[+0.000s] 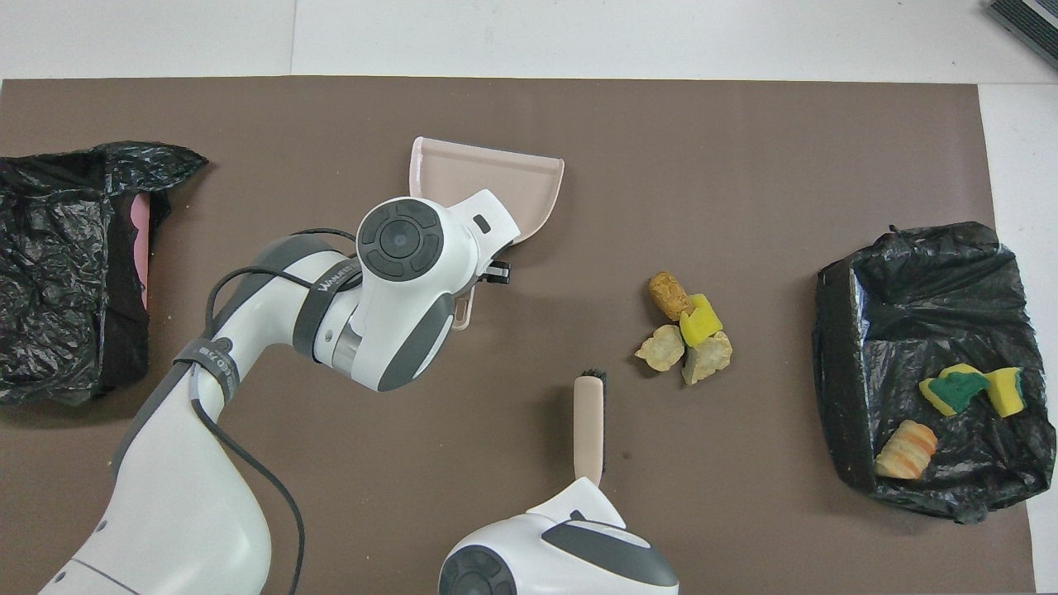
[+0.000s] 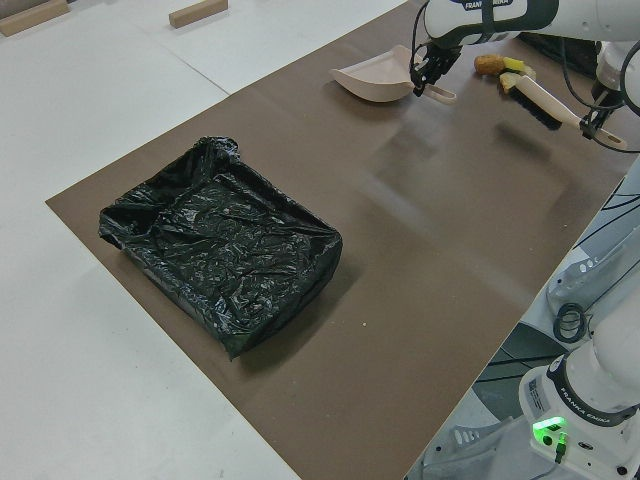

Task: Sweep and dump trash in bin
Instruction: 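Lower the dustpan near the debris while the right gripper grasps the brush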

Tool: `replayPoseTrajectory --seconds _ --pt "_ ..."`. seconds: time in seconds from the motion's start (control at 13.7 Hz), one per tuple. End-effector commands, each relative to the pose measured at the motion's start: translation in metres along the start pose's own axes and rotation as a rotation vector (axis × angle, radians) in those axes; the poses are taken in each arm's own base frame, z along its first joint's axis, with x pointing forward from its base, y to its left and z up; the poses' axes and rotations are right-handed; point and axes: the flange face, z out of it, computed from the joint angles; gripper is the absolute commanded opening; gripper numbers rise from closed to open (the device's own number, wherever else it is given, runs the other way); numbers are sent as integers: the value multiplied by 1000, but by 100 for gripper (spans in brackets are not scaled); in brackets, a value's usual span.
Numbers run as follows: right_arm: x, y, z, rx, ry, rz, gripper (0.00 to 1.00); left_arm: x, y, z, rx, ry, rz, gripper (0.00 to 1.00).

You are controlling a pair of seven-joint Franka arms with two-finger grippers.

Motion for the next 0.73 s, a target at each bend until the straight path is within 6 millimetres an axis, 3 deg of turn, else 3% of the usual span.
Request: replayPoseTrajectory --seconds 0.0,0.22,0.36,0.66 --pt "47 42 -25 -11 -77 -109 0 -6 -17 -20 18 -55 199 0" --pt "86 78 -29 -55 -134 -144 0 -9 -30 -24 18 -99 362 0" --pt "121 109 -7 -83 -126 -142 0 -10 -36 -23 12 -118 475 0" --pt "146 145 25 -169 -56 -153 0 -13 -56 -22 -9 -168 719 0"
